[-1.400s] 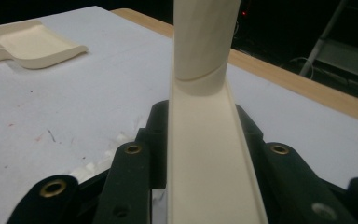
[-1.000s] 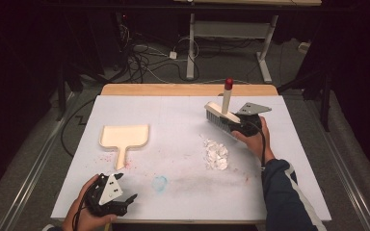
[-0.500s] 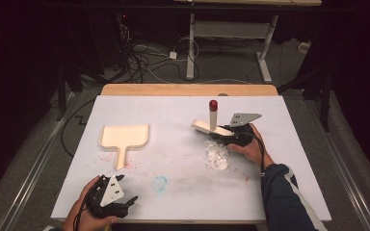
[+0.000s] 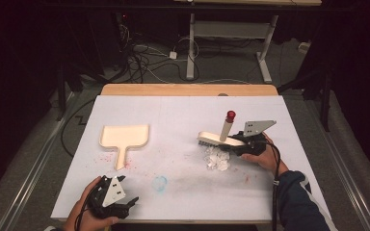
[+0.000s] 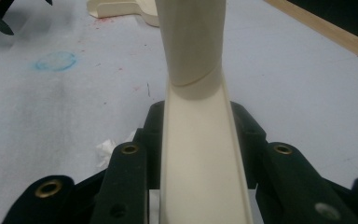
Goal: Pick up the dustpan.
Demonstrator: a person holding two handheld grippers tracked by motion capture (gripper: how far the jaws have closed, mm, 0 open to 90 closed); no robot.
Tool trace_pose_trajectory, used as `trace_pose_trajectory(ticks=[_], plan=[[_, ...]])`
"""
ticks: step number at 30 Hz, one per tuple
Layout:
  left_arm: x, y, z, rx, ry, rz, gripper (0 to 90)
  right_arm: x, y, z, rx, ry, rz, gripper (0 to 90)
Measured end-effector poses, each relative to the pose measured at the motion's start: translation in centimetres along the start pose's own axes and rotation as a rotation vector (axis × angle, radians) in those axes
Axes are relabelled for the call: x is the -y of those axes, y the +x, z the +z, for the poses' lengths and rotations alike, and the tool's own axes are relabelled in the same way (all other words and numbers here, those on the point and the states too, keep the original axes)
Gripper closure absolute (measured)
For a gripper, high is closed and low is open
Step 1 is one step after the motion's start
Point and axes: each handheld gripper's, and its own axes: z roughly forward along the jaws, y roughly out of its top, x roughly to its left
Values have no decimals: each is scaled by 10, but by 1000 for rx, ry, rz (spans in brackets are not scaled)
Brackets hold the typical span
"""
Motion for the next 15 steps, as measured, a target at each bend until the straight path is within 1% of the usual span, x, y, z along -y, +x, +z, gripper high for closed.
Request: trace_pose_trajectory(ticks=[2,5,9,15], plan=[[0,0,0,2,1,3,202,0,1,-2,-7,-1,-1,661],[0,-1,0,2,-1,7,202,-2,2,-5,3,-10,-3,670],[0,0,-1,-1,-2,7,202,-4,3,-7,46,-28,-1,673],[0,0,-1,-6,0,14,202,-5,2,-14,129,-73,16,673]])
